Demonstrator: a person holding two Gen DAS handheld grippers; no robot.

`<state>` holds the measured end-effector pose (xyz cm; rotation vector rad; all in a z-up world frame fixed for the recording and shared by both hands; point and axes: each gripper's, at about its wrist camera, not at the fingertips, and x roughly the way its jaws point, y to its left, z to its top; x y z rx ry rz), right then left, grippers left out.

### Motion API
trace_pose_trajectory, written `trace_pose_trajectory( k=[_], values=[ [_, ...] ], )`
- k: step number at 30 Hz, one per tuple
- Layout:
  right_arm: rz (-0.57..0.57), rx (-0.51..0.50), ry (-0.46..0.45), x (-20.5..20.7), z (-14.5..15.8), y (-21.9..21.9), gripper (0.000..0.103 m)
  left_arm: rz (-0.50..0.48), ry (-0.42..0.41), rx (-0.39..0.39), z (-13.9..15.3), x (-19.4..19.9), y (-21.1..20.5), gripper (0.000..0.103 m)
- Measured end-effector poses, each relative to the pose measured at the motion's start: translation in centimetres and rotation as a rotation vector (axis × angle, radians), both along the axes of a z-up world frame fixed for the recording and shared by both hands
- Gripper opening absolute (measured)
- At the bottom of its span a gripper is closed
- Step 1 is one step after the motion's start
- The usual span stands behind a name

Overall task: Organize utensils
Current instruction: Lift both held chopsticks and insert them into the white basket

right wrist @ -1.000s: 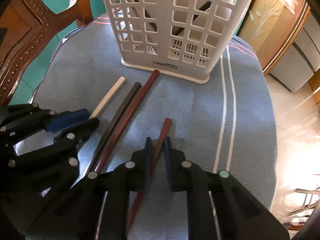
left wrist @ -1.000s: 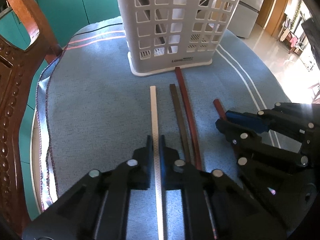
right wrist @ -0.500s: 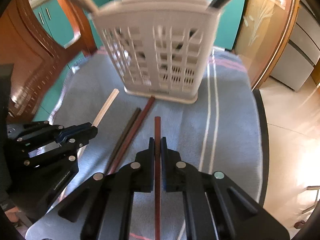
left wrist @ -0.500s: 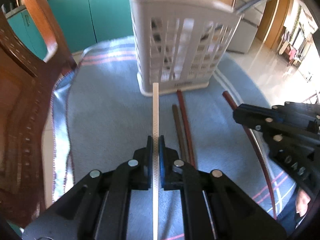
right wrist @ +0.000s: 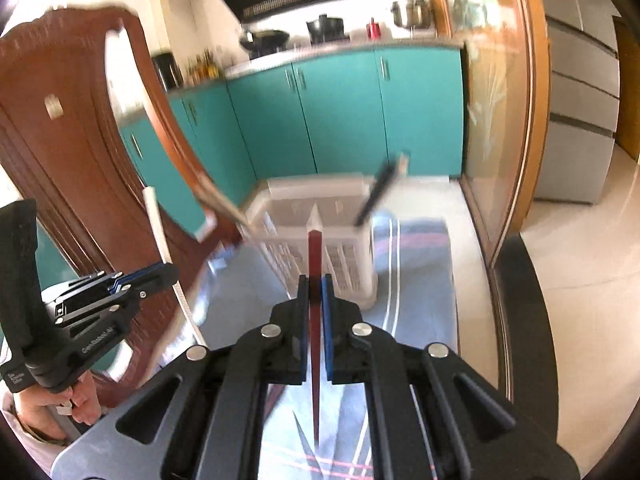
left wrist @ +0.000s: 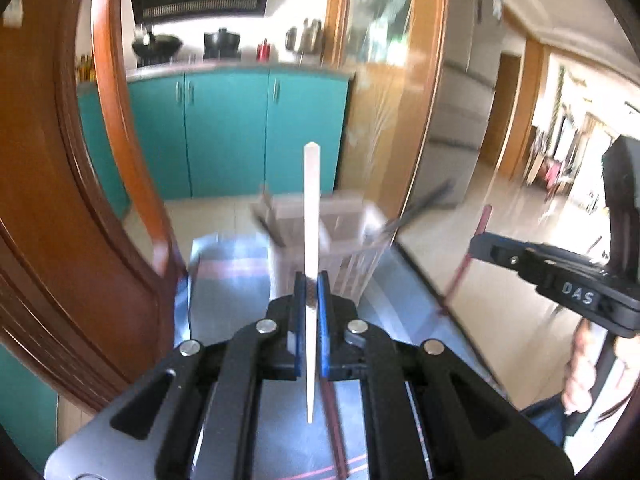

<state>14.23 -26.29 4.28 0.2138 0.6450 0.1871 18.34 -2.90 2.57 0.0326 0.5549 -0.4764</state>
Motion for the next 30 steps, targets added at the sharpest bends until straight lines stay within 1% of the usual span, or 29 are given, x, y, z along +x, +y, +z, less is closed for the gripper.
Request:
trace_pose_trajectory(
  k=[3, 4, 5, 7, 8, 9, 11, 13, 14, 16, 18, 20, 24, 27, 30],
  values=[
    [-0.023, 0.011, -0.087, -0.1, 3.9, -0.1, 0.007, -0.006, -0.084, -0.056, 4.4, -0.3, 0.3, 0.007],
    [-0.040, 0.017, -0.129, 0.1, 5.7, -0.4, 0.007, -0.003, -0.105, -0.068, 5.4, -0.3, 0.4, 0.007],
    [-0.053, 0.025, -0.170, 0.2, 7.3, -0.7, 0.007, 0.012, -0.143, -0.094, 7.4, 0.0, 0.5, 0.007],
    [-0.075, 0.028, -0.242, 0.7, 9.7, -1.2, 0.007, 0.034, -0.197, -0.143, 9.6, 0.1, 0.5, 0.007],
    [-0.096, 0.019, -0.281, 1.1, 11.1, -1.3, 0.007, 0.056, -0.238, -0.178, 11.0, 0.8, 0.3, 0.007],
    [-0.107, 0.008, -0.300, 1.6, 11.8, -1.5, 0.007, 0.073, -0.261, -0.193, 11.5, 1.4, 0.1, 0.007],
    [-0.130, -0.022, -0.322, 2.7, 12.5, -1.4, 0.007, 0.109, -0.292, -0.183, 11.8, 2.7, -0.9, 0.007],
    [-0.154, -0.046, -0.312, 4.0, 11.9, -1.4, 0.007, 0.128, -0.306, -0.177, 10.4, 4.4, -2.1, 0.007],
    [-0.161, -0.047, -0.309, 4.4, 11.3, -1.5, 0.007, 0.139, -0.295, -0.160, 9.6, 5.1, -2.5, 0.007],
    [-0.188, -0.039, -0.288, 5.6, 10.2, -1.8, 0.007, 0.144, -0.246, -0.119, 7.0, 7.3, -3.4, 0.007],
    [-0.194, 0.001, -0.265, 6.5, 9.6, -2.5, 0.007, 0.154, -0.219, -0.100, 5.1, 8.8, -3.5, 0.007],
    [-0.205, 0.044, -0.265, 6.9, 9.4, -3.3, 0.007, 0.166, -0.199, -0.094, 3.4, 9.6, -3.4, 0.007],
    [-0.256, 0.078, -0.296, 7.6, 8.9, -3.9, 0.007, 0.168, -0.165, -0.105, 1.0, 10.9, -3.1, 0.007],
    [-0.261, 0.076, -0.286, 8.5, 7.3, -3.8, 0.007, 0.170, -0.148, -0.083, -0.7, 11.4, -3.1, 0.007],
    [-0.238, 0.036, -0.232, 9.3, 4.5, -2.9, 0.007, 0.166, -0.130, -0.076, -2.1, 11.1, -3.0, 0.007]
  ],
)
